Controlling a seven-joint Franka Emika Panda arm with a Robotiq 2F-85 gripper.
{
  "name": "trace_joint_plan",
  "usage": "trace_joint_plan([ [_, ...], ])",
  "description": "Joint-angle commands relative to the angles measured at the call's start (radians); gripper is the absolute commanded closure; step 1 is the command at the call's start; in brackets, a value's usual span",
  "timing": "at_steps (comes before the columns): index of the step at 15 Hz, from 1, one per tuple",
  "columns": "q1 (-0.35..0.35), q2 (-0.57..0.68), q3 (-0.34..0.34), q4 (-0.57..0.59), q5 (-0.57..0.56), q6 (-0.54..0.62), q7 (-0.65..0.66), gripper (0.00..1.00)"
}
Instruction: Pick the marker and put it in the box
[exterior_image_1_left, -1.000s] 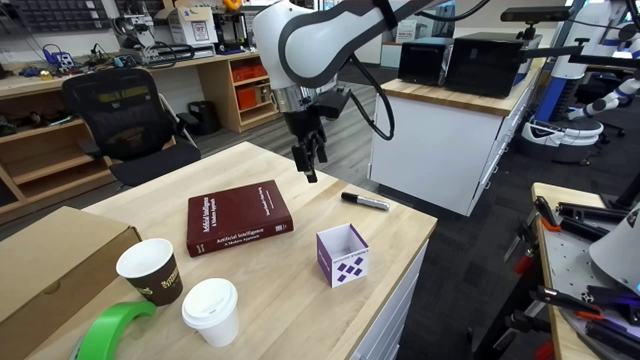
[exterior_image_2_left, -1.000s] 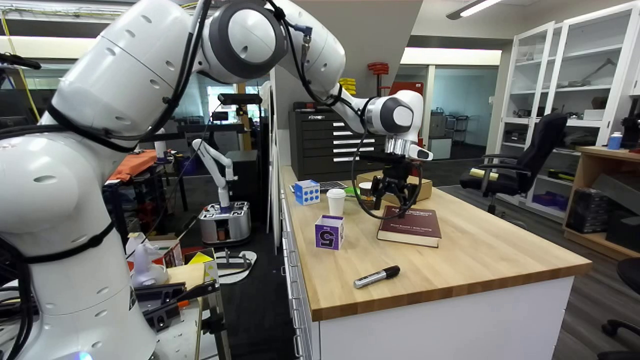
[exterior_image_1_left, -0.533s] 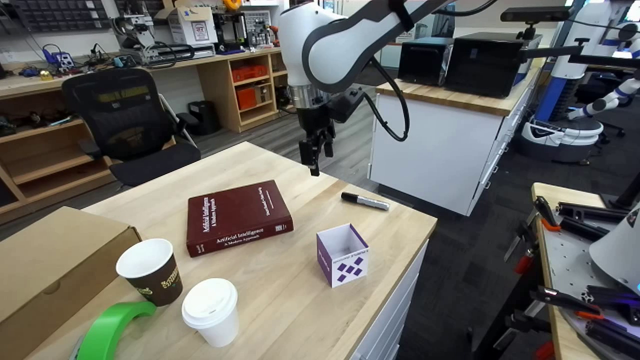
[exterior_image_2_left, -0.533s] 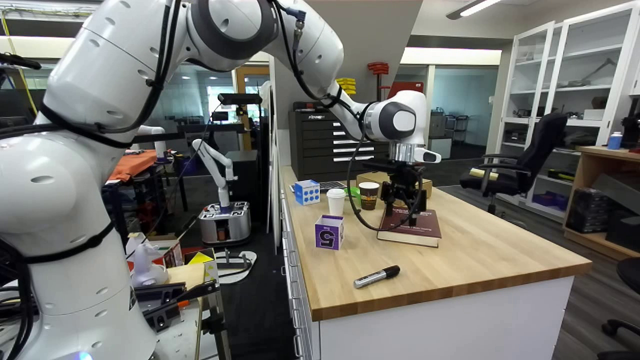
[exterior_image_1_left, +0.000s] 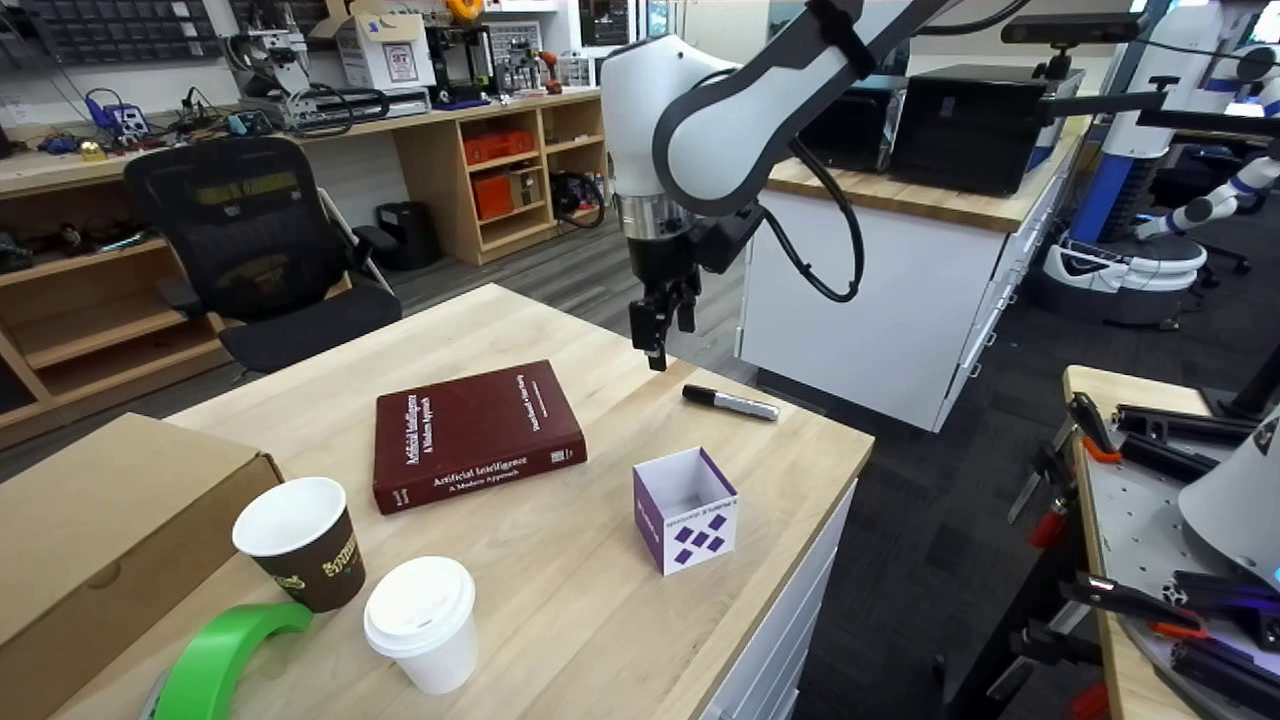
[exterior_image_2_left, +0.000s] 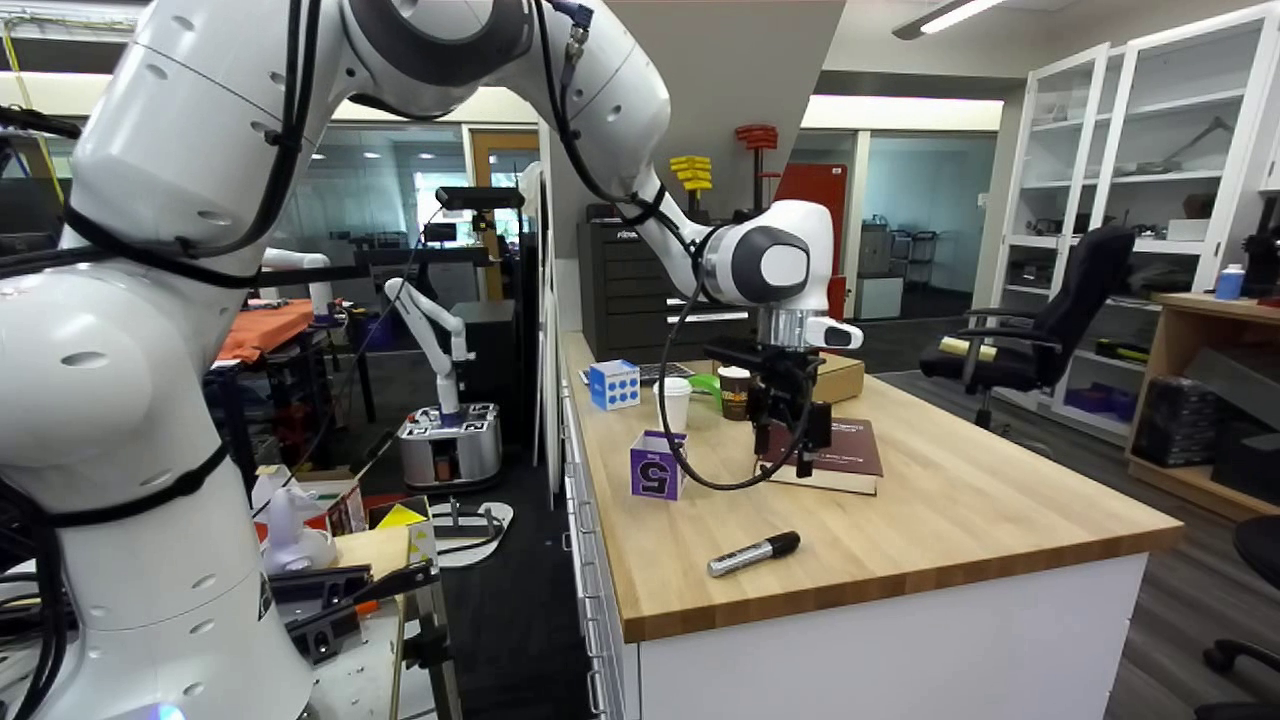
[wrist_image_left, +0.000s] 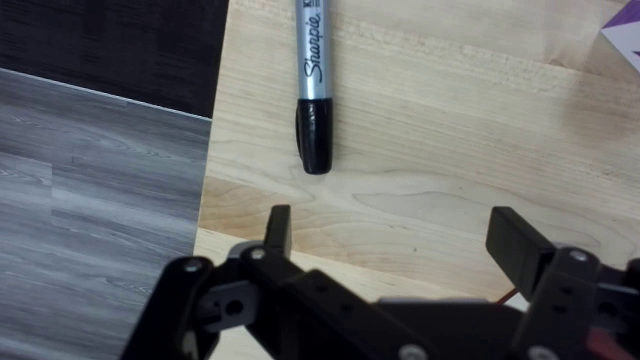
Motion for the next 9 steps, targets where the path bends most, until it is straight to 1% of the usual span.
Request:
trace_joint_plan([
  [1, -0.015, -0.091, 0.001, -0.139, -0.005, 0.071, 0.03, 0.0],
  [5, -0.033, -0.114, 0.001, -0.203, 0.006, 0.119, 0.025, 0.0],
  [9, -0.037, -0.109, -0.008, -0.232, 0.0, 0.144, 0.048, 0.0],
])
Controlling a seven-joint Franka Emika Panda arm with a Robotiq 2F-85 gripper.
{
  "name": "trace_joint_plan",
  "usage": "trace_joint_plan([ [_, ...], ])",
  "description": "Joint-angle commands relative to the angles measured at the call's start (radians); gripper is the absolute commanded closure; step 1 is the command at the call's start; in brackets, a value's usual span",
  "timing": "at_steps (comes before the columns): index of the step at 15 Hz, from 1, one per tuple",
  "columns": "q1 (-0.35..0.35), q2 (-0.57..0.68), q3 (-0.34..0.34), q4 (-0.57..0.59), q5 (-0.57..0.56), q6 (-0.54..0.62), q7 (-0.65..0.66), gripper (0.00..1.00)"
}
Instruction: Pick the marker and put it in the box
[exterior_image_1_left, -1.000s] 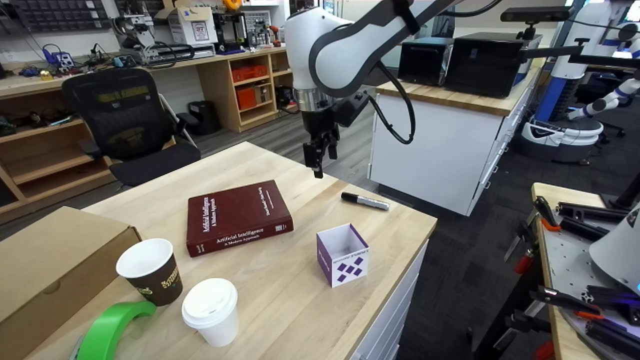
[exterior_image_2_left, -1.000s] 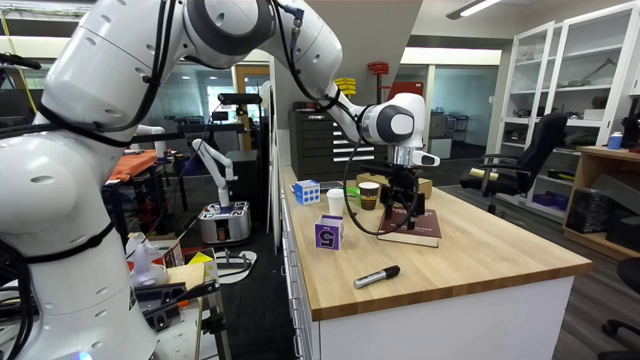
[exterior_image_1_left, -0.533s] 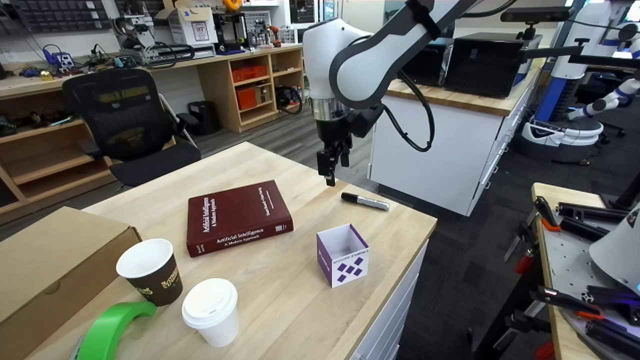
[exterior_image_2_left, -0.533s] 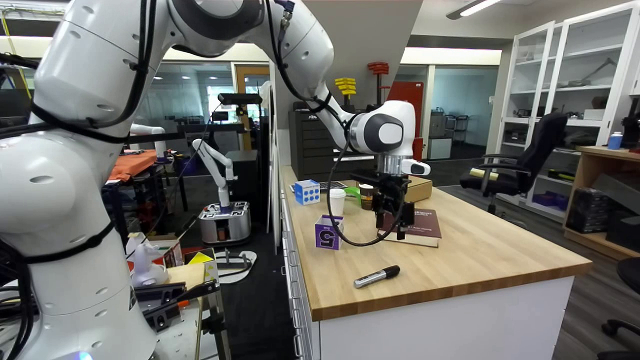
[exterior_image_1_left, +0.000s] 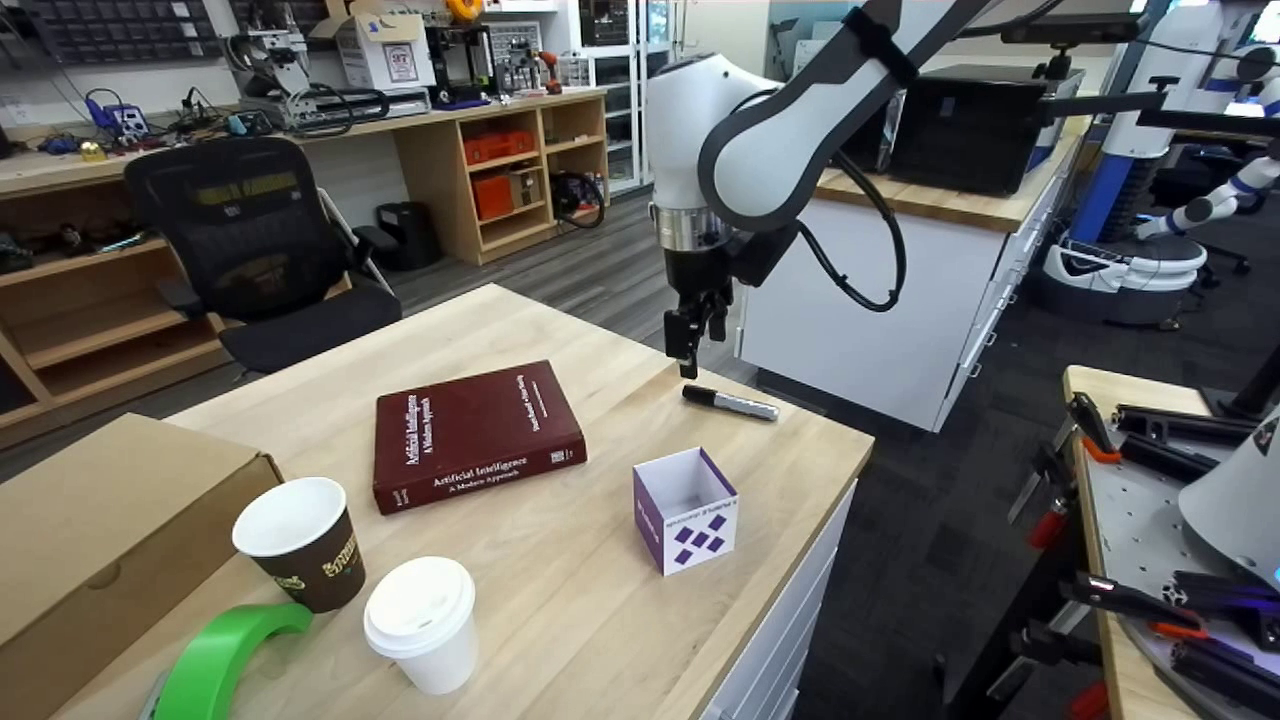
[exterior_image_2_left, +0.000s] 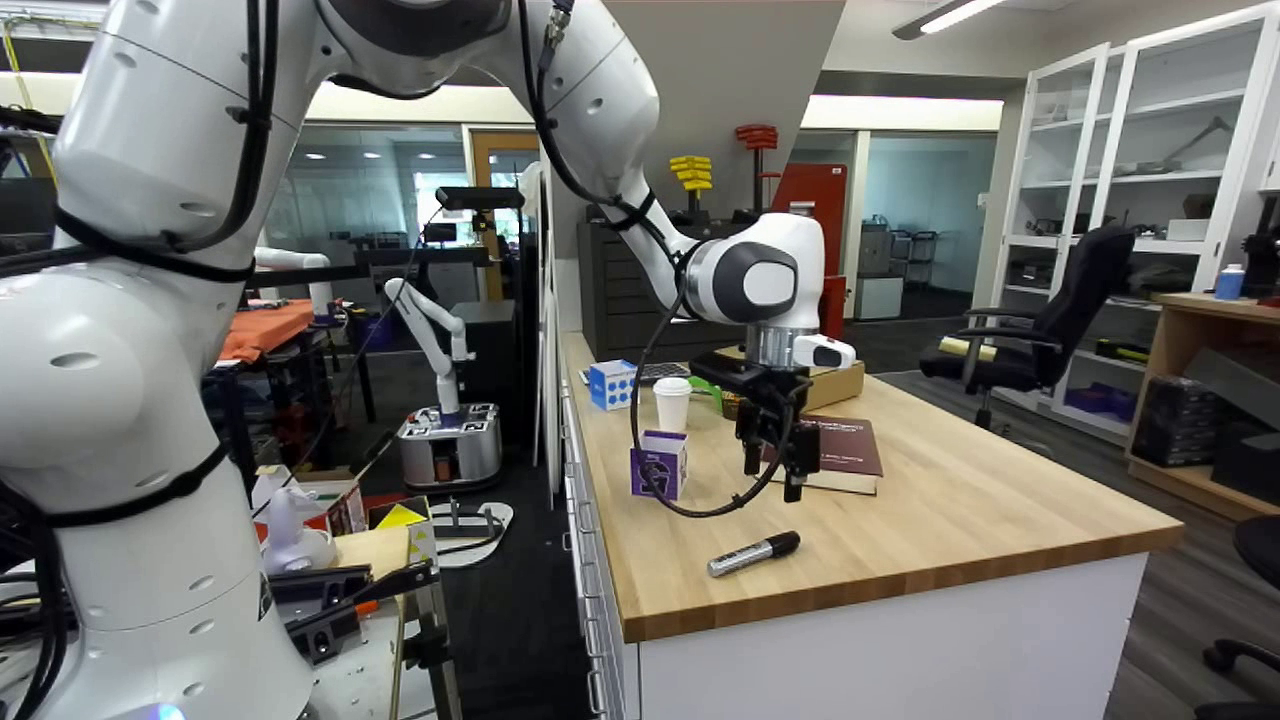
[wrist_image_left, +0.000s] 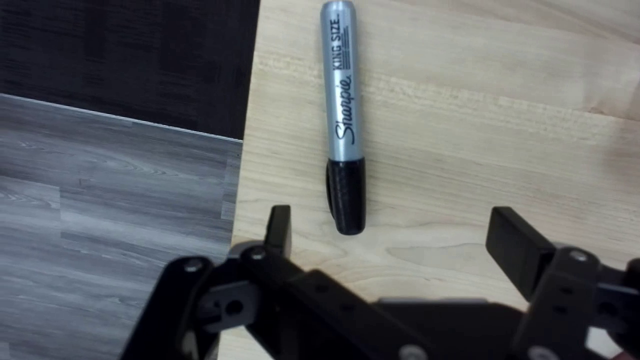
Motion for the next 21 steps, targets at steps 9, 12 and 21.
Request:
trace_joint_plan([
  [9, -0.026, -0.01, 0.005, -0.091, 0.018, 0.11, 0.0, 0.0],
  [12, -0.032, 0.001, 0.005, -0.092, 0.026, 0.125, -0.007, 0.0],
  [21, -0.057, 0.028, 0.011, -0.084, 0.055, 0.125, -0.03, 0.0],
])
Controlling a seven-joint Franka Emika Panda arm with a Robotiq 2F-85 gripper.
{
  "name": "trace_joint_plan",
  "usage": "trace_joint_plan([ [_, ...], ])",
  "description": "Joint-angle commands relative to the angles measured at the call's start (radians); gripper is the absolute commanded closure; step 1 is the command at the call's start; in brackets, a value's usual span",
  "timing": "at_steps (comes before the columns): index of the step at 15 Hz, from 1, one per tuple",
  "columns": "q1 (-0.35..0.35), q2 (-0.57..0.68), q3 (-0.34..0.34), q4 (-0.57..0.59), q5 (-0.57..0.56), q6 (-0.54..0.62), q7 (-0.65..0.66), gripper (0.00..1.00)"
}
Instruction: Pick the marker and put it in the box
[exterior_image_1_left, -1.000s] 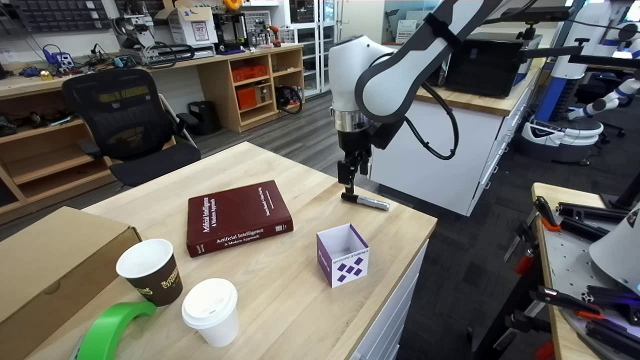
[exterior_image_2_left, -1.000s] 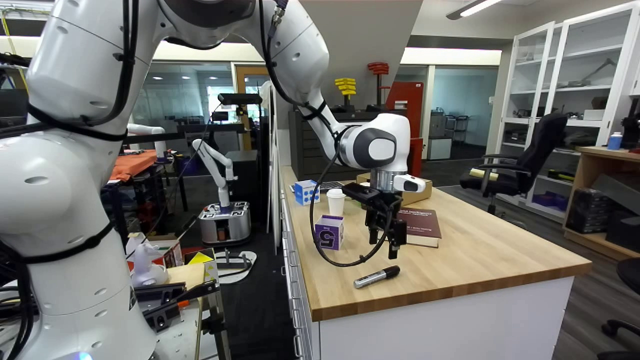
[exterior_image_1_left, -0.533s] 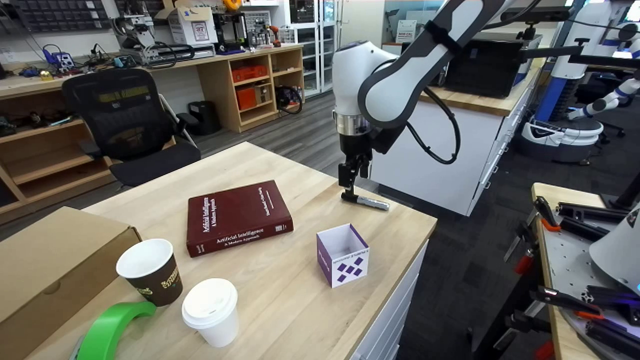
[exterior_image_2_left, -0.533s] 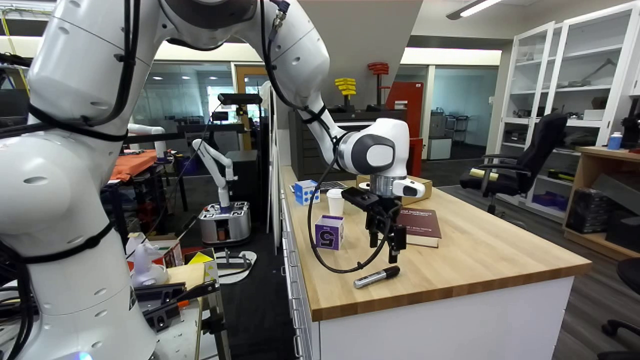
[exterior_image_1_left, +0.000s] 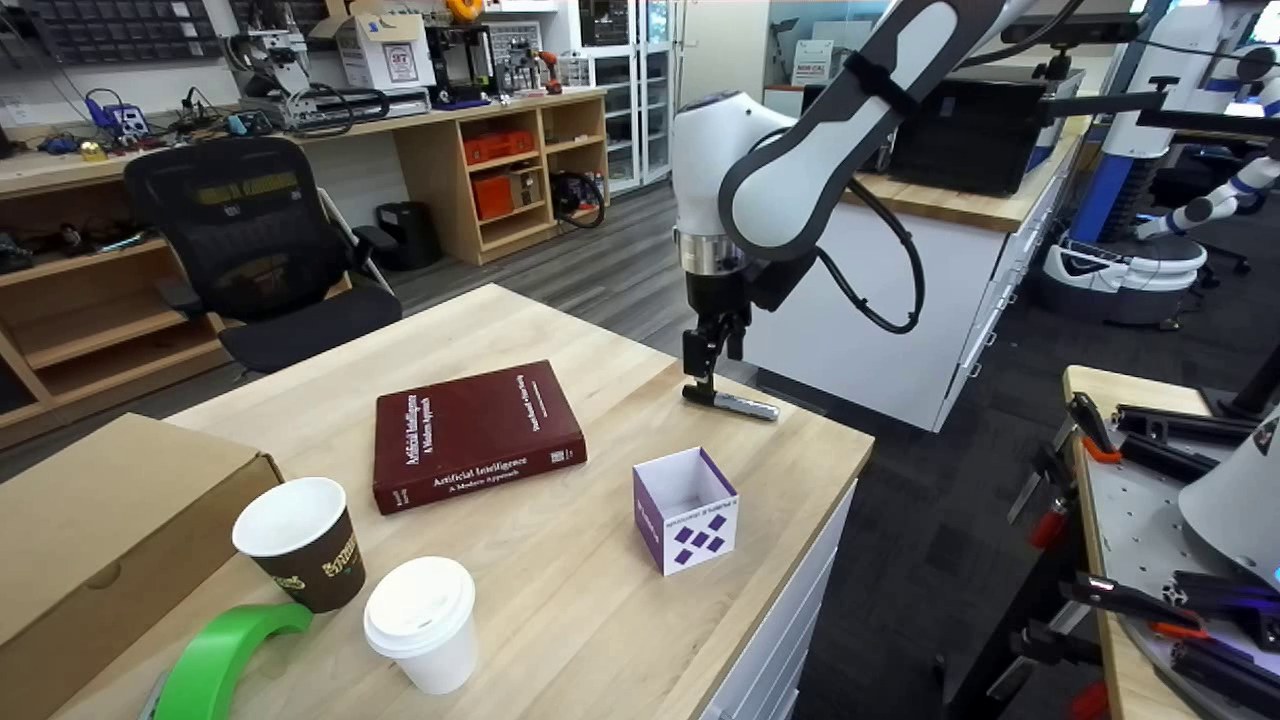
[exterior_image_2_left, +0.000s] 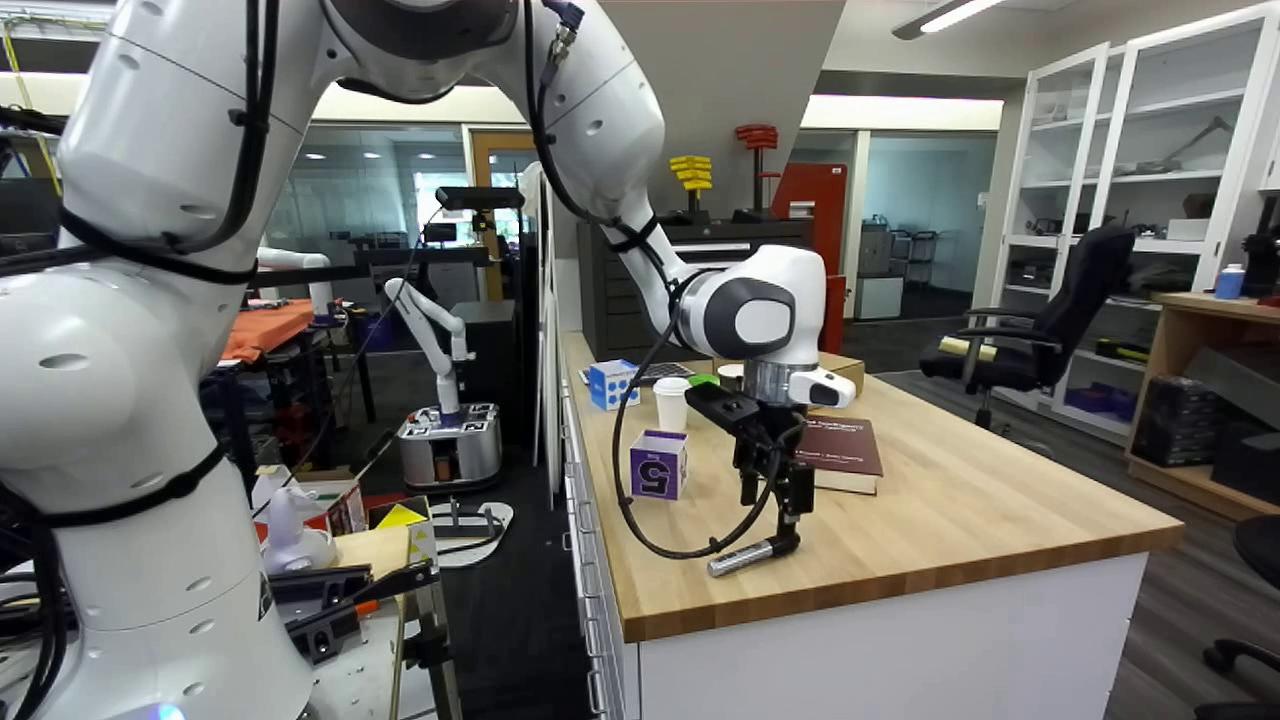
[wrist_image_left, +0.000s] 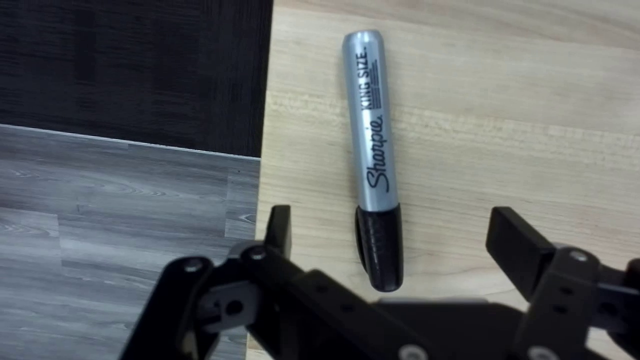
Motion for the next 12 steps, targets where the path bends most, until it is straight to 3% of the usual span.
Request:
trace_joint_plan([
  [1, -0.028, 0.01, 0.018, -0.008, 0.024, 0.031, -0.033, 0.0],
  [12, -0.044, 0.043, 0.025, 0.003, 0.049, 0.047, -0.074, 0.0],
])
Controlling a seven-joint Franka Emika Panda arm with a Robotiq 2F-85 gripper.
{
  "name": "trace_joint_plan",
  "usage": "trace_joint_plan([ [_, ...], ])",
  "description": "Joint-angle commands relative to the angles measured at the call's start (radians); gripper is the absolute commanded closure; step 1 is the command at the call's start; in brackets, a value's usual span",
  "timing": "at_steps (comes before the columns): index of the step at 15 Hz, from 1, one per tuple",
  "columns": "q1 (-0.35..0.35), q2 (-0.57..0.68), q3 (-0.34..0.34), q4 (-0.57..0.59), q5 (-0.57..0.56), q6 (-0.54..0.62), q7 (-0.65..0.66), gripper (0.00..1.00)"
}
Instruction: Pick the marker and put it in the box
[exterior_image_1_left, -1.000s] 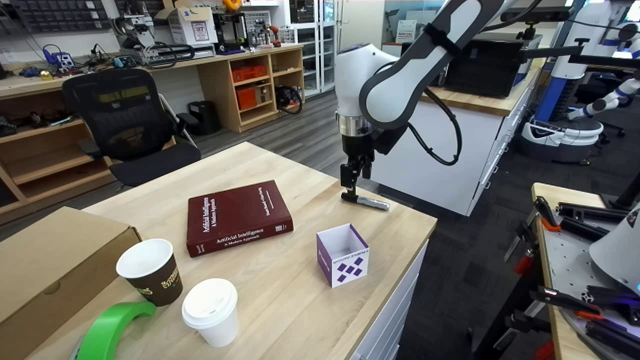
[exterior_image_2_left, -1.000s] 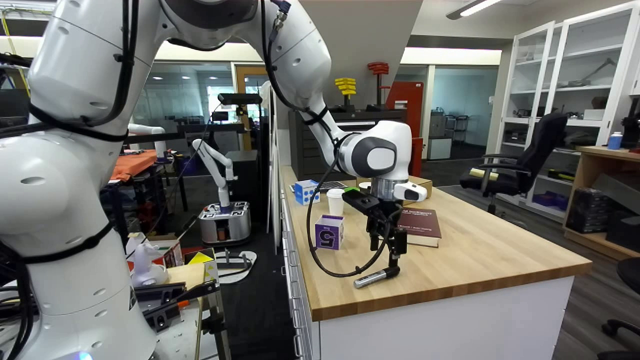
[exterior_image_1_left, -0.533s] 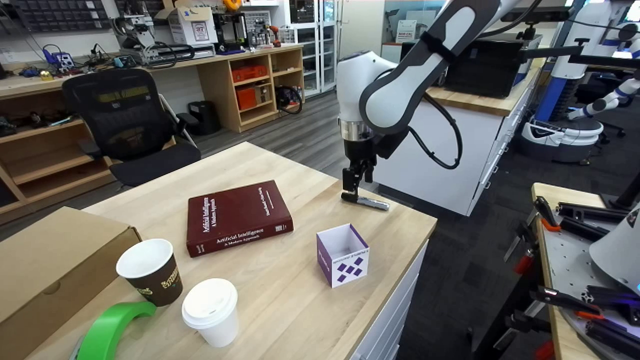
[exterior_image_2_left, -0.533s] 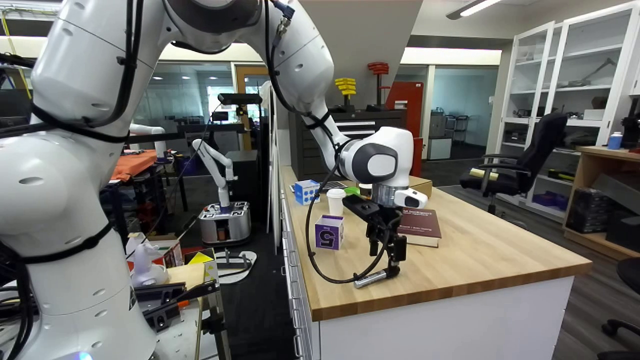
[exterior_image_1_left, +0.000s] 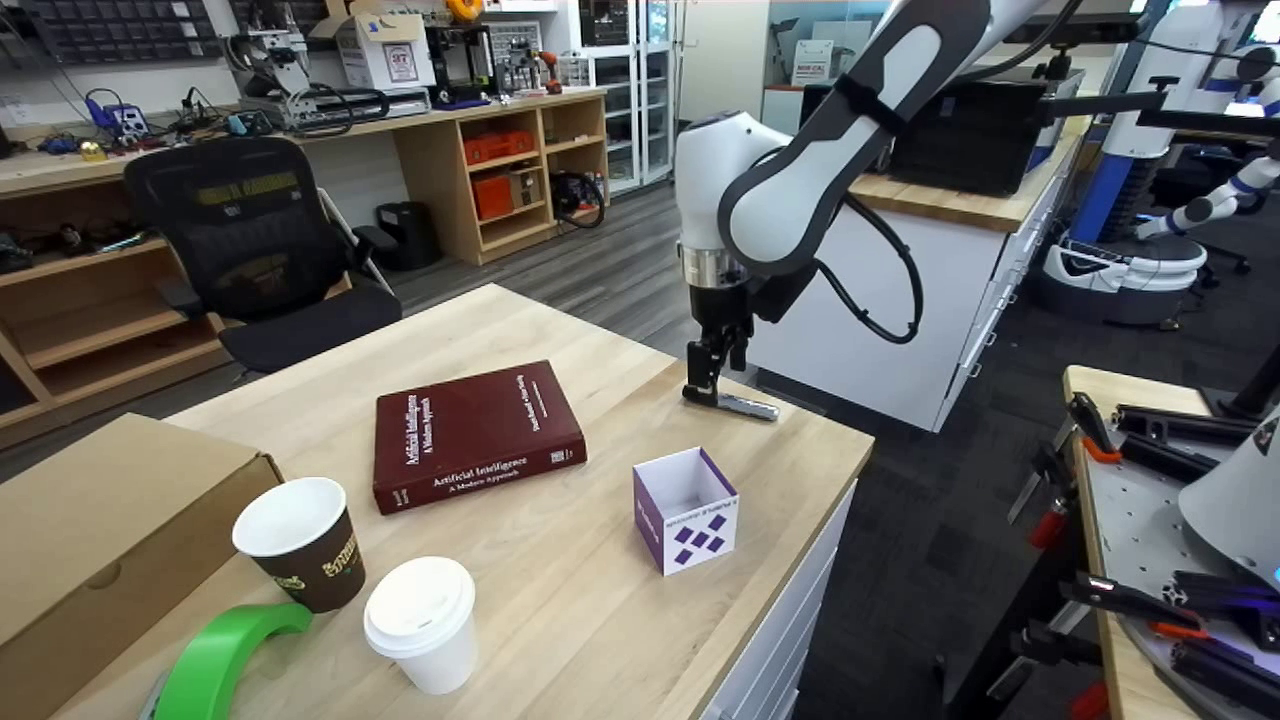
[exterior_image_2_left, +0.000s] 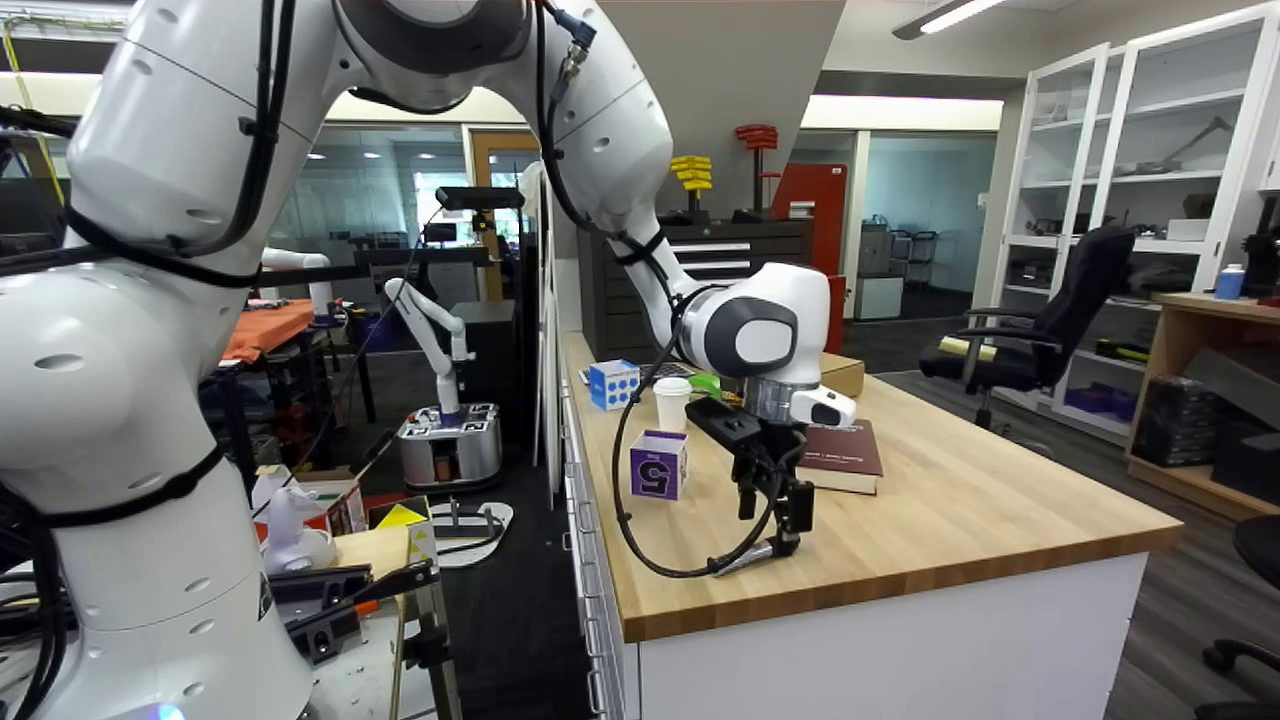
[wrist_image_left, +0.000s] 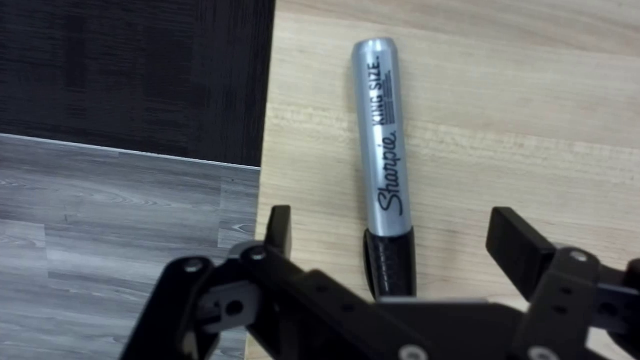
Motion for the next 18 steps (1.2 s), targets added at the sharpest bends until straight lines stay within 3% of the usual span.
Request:
trace_joint_plan([
  [1, -0.031, 0.009, 0.023, 0.003, 0.024, 0.028, -0.039, 0.0],
  [18, -0.041, 0.06, 0.038, 0.048, 0.031, 0.014, -0.089, 0.0],
])
